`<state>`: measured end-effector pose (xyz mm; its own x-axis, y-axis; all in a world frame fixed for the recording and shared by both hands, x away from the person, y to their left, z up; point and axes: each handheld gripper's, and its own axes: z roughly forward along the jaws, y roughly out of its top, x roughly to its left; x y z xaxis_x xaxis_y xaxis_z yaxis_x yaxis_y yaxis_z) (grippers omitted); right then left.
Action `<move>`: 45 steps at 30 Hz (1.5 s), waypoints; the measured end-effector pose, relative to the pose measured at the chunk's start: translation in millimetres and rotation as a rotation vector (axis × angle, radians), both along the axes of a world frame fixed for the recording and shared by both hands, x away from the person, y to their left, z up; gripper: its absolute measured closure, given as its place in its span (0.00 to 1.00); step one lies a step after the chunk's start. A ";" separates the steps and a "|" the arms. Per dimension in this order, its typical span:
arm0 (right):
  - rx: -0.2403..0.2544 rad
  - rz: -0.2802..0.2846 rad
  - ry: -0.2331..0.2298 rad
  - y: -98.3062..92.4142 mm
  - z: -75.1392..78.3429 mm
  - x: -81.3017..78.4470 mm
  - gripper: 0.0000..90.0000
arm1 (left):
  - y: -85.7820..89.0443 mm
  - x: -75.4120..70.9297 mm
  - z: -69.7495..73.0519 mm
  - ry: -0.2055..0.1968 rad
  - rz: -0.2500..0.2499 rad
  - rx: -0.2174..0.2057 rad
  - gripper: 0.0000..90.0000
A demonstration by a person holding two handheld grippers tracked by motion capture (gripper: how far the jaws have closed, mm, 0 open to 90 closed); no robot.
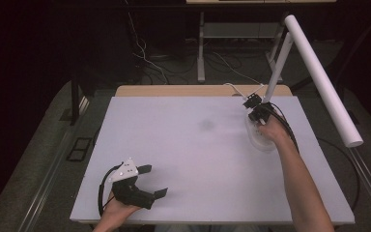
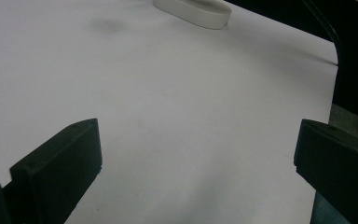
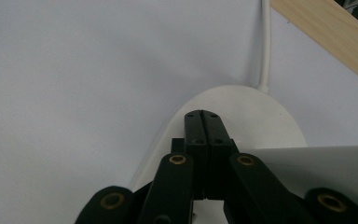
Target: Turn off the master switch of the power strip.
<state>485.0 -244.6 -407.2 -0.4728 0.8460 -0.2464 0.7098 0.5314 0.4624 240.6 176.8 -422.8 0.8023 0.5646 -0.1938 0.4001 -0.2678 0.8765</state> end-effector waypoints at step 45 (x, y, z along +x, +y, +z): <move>0.279 0.102 -0.132 -2.9 47.5 -95.1 0.40 | -10.5 3.3 -0.3 0.002 -0.034 -0.007 0.00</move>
